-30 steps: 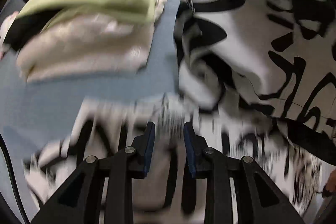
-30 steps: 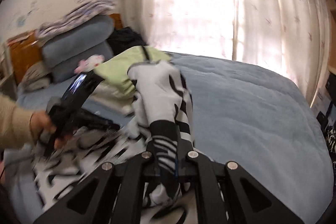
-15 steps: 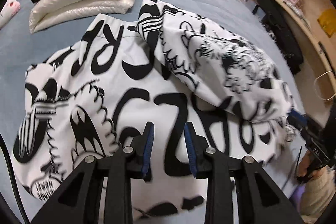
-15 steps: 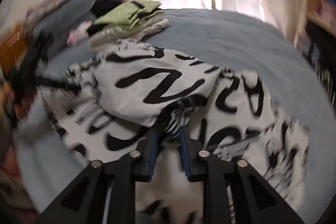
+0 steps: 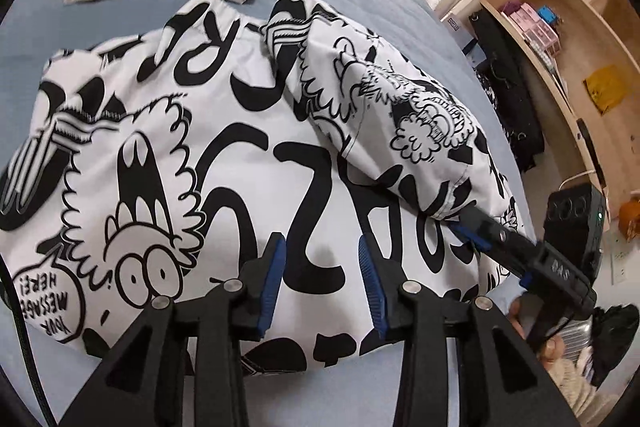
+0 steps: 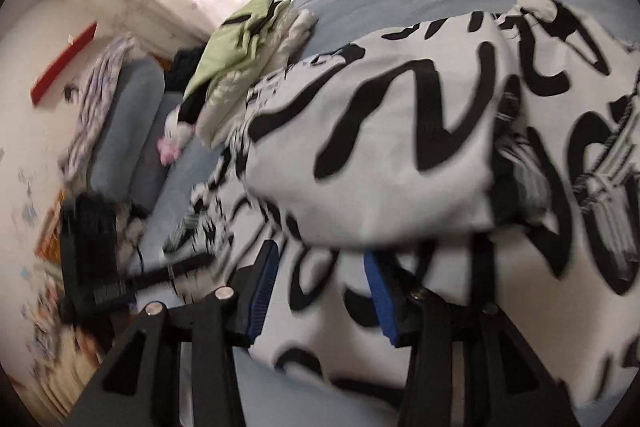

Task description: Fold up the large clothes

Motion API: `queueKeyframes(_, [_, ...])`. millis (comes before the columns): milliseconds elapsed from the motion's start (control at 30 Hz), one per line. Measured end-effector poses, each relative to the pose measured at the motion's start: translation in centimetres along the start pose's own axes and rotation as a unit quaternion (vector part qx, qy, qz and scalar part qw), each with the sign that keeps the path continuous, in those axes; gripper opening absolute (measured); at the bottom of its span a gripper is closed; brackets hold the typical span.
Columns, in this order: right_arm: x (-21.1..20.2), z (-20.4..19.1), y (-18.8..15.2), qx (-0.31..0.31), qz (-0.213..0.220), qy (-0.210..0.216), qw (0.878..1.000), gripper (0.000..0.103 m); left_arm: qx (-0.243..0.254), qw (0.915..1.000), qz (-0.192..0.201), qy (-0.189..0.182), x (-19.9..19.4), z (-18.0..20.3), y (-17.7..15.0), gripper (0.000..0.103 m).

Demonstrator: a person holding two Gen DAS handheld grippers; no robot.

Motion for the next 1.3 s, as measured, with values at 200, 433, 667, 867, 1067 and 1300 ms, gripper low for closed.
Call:
queueKeyframes(200, [1.3, -2.3, 1.7, -0.017, 0.036, 0.016, 0.999, 0.019, -0.031, 0.998, 0.014, -0.053, 0.9, -0.8, 1.1, 0.036])
queueKeyframes(433, [-4.8, -2.1, 1.9, 0.055, 0.08, 0.147, 0.984, 0.004, -0.057, 0.9759, 0.027, -0.209, 2.5, 1.4, 3.0, 0.054])
queueKeyframes(667, [-6.4, -0.2, 1.6, 0.119, 0.078, 0.215, 0.966, 0.004, -0.094, 0.9339, 0.035, -0.343, 5.6, 4.0, 4.1, 0.068])
queueKeyframes(867, [-5.5, -0.5, 1.5, 0.093, 0.062, 0.165, 0.98, 0.004, -0.091, 0.9488, 0.078, -0.292, 5.4, 4.8, 5.4, 0.04])
queueKeyframes(1067, [-5.7, -1.3, 0.8, 0.011, 0.051, 0.044, 0.998, 0.003, -0.026, 0.987, 0.106, -0.119, 2.0, 6.1, 4.4, 0.011])
queueKeyframes(1300, [-3.8, 2.3, -3.2, -0.036, -0.013, -0.138, 0.99, 0.003, -0.029, 0.9995, 0.009, 0.003, 7.5, 5.8, -1.7, 0.01])
Point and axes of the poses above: each gripper's, at about its wrist camera, not at the fingertips, and x roughly the way its jaws point, z to its right, y to its top, the point moved 8 cm from there along x, roughly the way its jaws point, and after that the axes turned 6 degrees about -z, right-handed, at the moved point
